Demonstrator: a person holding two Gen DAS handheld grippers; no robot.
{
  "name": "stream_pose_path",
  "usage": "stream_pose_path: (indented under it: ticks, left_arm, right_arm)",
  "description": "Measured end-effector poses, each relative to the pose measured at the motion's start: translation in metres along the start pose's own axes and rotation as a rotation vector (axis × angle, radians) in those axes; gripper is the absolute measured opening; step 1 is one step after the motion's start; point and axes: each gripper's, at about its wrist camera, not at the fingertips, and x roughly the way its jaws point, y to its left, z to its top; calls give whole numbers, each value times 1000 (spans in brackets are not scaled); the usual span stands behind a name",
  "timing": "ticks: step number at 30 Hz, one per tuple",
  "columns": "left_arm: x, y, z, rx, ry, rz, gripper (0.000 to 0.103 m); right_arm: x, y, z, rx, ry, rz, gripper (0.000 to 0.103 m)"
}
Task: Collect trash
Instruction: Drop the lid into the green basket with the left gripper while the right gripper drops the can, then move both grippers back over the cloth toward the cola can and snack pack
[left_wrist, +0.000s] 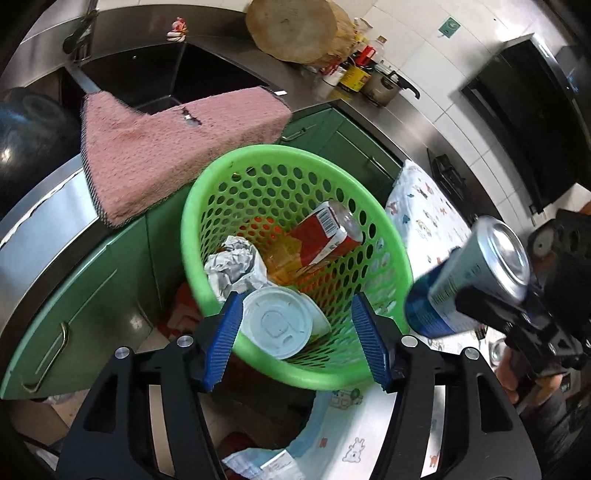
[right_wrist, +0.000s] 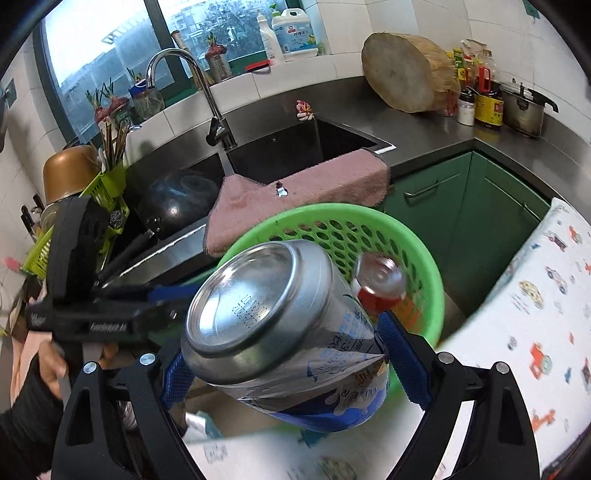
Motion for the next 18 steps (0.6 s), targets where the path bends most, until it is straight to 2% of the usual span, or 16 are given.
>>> stream_pose_path:
  ticks: [7,18]
  left_arm:
    - [-5,0,-6,-3,-6,-10,68]
    - [-12,-22,-8,29,-13,-22,73]
  right_arm:
    - [5,10,2,-42,-6,-53,91]
    - [-43,4,-25,-54,-21,-89,91]
